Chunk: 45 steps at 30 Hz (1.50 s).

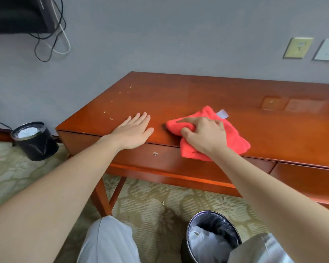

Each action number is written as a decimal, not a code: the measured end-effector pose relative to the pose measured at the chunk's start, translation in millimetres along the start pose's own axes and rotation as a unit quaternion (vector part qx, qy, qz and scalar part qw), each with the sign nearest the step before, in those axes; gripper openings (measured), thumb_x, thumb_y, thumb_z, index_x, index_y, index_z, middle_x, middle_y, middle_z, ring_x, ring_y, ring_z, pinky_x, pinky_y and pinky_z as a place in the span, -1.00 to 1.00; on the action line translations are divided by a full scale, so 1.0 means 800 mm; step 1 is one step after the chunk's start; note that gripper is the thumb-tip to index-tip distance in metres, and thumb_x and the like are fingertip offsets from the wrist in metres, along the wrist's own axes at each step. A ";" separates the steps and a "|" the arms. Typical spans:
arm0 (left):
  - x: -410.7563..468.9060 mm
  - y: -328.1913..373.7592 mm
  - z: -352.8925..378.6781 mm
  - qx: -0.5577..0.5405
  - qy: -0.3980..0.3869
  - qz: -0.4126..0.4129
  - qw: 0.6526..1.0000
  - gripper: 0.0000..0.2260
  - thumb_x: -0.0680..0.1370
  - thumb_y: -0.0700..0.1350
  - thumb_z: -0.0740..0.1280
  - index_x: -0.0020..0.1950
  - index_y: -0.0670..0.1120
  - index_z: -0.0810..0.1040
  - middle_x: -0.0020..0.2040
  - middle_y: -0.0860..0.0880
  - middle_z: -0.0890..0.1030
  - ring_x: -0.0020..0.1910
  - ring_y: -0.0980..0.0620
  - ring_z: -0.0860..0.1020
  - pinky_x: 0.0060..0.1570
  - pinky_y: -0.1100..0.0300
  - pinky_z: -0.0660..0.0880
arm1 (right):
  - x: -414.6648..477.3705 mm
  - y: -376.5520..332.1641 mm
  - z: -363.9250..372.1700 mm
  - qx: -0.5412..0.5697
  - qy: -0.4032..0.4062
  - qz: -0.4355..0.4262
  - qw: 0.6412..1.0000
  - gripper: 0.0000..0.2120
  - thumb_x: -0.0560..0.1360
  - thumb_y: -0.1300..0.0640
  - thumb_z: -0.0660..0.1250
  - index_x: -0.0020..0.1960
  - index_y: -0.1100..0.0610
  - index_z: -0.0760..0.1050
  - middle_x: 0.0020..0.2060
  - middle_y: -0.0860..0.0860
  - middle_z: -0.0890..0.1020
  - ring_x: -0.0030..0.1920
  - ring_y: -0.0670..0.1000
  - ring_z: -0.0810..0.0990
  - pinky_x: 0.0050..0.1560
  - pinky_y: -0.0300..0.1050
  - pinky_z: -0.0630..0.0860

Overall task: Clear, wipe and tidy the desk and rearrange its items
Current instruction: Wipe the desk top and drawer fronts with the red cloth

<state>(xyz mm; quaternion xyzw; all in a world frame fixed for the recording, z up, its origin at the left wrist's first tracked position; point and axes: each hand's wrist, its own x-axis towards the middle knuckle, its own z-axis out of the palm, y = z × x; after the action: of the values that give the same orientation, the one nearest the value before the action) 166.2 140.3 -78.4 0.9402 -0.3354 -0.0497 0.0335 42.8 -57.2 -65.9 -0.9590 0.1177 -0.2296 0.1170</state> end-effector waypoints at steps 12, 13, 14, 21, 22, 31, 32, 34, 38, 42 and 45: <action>-0.003 -0.002 0.001 0.009 -0.002 0.002 1.000 -0.47 0.69 0.15 -0.20 0.62 0.01 -0.19 0.61 0.09 -0.20 0.57 0.14 -0.21 0.50 0.15 -0.23 | -0.021 0.039 -0.032 -0.038 -0.009 0.048 0.998 -0.62 0.48 -0.12 0.13 0.24 -0.29 0.52 0.14 0.01 0.66 0.21 0.08 0.56 0.27 0.02 0.34; -0.004 -0.002 0.000 0.008 -0.003 0.002 1.000 -0.47 0.69 0.15 -0.20 0.63 0.01 -0.19 0.61 0.09 -0.20 0.57 0.15 -0.21 0.50 0.15 -0.22 | -0.029 0.025 -0.027 -0.015 -0.009 0.001 1.000 -0.58 0.43 -0.15 0.10 0.23 -0.29 0.53 0.15 -0.03 0.66 0.21 0.05 0.57 0.27 0.01 0.36; -0.005 -0.001 0.000 0.008 -0.004 0.001 1.000 -0.47 0.69 0.15 -0.20 0.63 0.01 -0.19 0.61 0.09 -0.20 0.57 0.15 -0.21 0.51 0.14 -0.22 | -0.037 0.023 -0.026 0.016 -0.020 -0.060 0.998 -0.54 0.39 -0.16 0.09 0.22 -0.29 0.55 0.17 -0.10 0.65 0.22 0.00 0.56 0.27 -0.01 0.39; -0.005 0.000 -0.001 0.005 -0.009 0.002 1.000 -0.47 0.69 0.14 -0.19 0.62 0.00 -0.20 0.61 0.08 -0.21 0.57 0.14 -0.22 0.52 0.13 -0.22 | 0.000 0.102 -0.056 0.063 -0.125 -0.063 0.988 -0.59 0.43 -0.08 0.19 0.25 -0.22 0.54 0.14 -0.05 0.66 0.19 0.07 0.58 0.27 -0.03 0.42; -0.004 0.001 -0.002 0.007 -0.011 0.001 1.000 -0.47 0.69 0.14 -0.19 0.62 0.00 -0.21 0.61 0.08 -0.22 0.57 0.13 -0.22 0.52 0.12 -0.22 | 0.006 0.097 -0.049 0.014 -0.087 -0.013 0.996 -0.63 0.48 -0.07 0.18 0.26 -0.24 0.52 0.16 -0.02 0.65 0.19 0.12 0.56 0.27 0.03 0.40; -0.001 0.000 -0.005 -0.003 -0.011 0.006 1.000 -0.48 0.70 0.12 -0.18 0.62 0.00 -0.22 0.61 0.09 -0.23 0.57 0.15 -0.23 0.52 0.13 -0.23 | -0.024 0.047 -0.027 0.077 -0.089 -0.205 0.972 -0.54 0.43 -0.09 0.12 0.29 -0.21 0.52 0.24 -0.20 0.60 0.29 -0.08 0.53 0.31 0.05 0.41; -0.001 -0.001 -0.005 -0.007 -0.011 0.007 1.000 -0.48 0.70 0.12 -0.18 0.62 0.00 -0.22 0.61 0.09 -0.23 0.57 0.15 -0.23 0.52 0.13 -0.23 | -0.015 0.061 -0.034 0.091 -0.124 -0.227 0.962 -0.56 0.45 -0.05 0.16 0.29 -0.19 0.52 0.25 -0.19 0.59 0.29 -0.08 0.53 0.33 0.02 0.40; 0.000 -0.002 -0.004 -0.009 -0.012 0.010 1.000 -0.48 0.70 0.12 -0.18 0.62 0.00 -0.22 0.61 0.10 -0.24 0.57 0.15 -0.23 0.52 0.14 -0.23 | 0.012 0.080 -0.039 0.071 -0.151 -0.164 0.972 -0.55 0.46 -0.06 0.14 0.32 -0.23 0.48 0.28 -0.17 0.57 0.29 -0.02 0.51 0.35 0.01 0.36; -0.001 -0.007 -0.013 -0.068 -0.031 0.014 0.997 -0.53 0.71 0.08 -0.11 0.63 0.09 -0.11 0.60 0.19 -0.15 0.57 0.17 -0.16 0.47 0.17 -0.21 | 0.041 0.034 -0.002 -0.020 -0.073 0.025 0.997 -0.57 0.49 -0.07 0.08 0.32 -0.25 0.44 0.25 -0.06 0.58 0.30 0.05 0.47 0.30 0.12 0.23; 0.014 -0.029 -0.038 -0.115 0.024 0.006 0.993 -0.59 0.69 -0.11 0.08 0.53 0.18 0.29 0.55 0.15 0.26 0.54 0.04 0.19 0.50 0.04 0.13 | 0.032 0.002 0.014 0.052 -0.103 -0.143 0.983 -0.49 0.40 -0.17 0.04 0.29 -0.29 0.48 0.26 -0.23 0.56 0.33 -0.08 0.45 0.34 0.08 0.27; 0.029 -0.030 -0.032 -0.074 0.060 0.011 0.995 -0.61 0.70 -0.08 0.06 0.54 0.13 0.25 0.54 0.08 0.25 0.53 0.03 0.19 0.49 0.01 0.15 | 0.060 0.037 -0.003 0.101 -0.147 -0.220 0.959 -0.55 0.42 -0.17 0.08 0.25 -0.31 0.50 0.22 -0.33 0.54 0.32 -0.16 0.43 0.33 -0.02 0.20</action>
<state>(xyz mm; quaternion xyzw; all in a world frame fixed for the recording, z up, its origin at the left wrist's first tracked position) 202.0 145.0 -57.3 0.9327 -0.3384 -0.0178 0.1235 78.1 -98.5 -52.4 -0.9675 -0.1389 -0.1166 0.1759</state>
